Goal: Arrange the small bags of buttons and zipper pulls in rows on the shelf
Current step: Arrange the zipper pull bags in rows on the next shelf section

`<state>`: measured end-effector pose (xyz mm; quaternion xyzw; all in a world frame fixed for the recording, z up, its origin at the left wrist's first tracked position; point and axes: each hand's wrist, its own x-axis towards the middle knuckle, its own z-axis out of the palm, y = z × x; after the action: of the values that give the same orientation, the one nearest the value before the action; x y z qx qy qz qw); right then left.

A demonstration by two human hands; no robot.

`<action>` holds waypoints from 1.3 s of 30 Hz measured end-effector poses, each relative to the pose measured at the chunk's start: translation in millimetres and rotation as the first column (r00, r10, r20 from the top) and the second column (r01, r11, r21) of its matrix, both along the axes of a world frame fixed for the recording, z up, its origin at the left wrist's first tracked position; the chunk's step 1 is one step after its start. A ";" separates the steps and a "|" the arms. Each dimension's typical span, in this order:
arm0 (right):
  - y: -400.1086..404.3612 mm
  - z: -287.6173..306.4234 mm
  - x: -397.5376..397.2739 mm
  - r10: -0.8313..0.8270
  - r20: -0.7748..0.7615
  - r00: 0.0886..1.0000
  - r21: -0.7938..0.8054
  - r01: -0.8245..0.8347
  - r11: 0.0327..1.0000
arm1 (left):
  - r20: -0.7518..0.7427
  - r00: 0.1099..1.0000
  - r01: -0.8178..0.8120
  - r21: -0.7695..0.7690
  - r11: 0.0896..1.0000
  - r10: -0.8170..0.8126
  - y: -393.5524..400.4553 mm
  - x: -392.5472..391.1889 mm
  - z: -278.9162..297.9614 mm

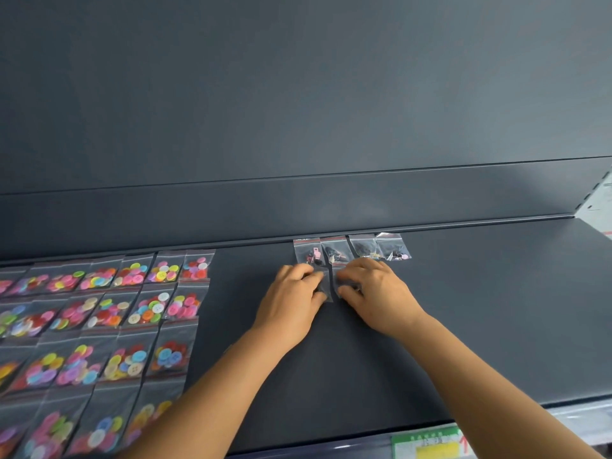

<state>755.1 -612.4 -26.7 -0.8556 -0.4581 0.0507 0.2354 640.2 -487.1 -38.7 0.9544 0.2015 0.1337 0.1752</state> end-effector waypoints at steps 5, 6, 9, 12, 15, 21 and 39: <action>1.0 0.4 2.6 0.019 0.011 1.000 -0.011 -0.019 1.000 | -0.019 1.000 -0.005 0.018 1.000 0.005 1.2 2.7 2.7; 2.0 1.2 3.1 0.009 0.015 1.000 0.006 -0.009 1.000 | -0.023 1.000 -0.007 0.016 1.000 0.008 2.6 3.5 3.7; 7.5 4.3 7.0 0.016 0.088 0.996 -0.005 -0.016 1.000 | -0.061 0.998 0.014 0.026 1.000 -0.012 8.0 7.7 7.4; 14.9 6.3 11.5 0.059 0.119 0.991 -0.093 -0.048 0.995 | -0.119 0.992 0.049 0.016 0.999 -0.047 11.6 12.9 10.2; 21.5 6.3 12.2 0.070 0.076 0.995 -0.165 -0.056 0.985 | -0.150 0.987 0.060 0.009 0.998 -0.058 12.5 15.6 9.9; 28.5 5.1 10.4 0.071 0.065 0.995 -0.203 -0.056 0.978 | -0.142 0.988 0.070 0.016 0.997 -0.067 11.4 17.2 10.6; -23.5 4.8 59.5 -0.155 0.099 0.983 -0.127 0.167 0.978 | -0.206 0.938 0.304 0.111 0.946 -0.278 -23.8 73.8 30.0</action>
<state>814.6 -635.9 -21.9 -0.9053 -0.3929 0.0241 0.1599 714.0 -510.9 -8.7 0.9920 0.0636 0.0296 0.1054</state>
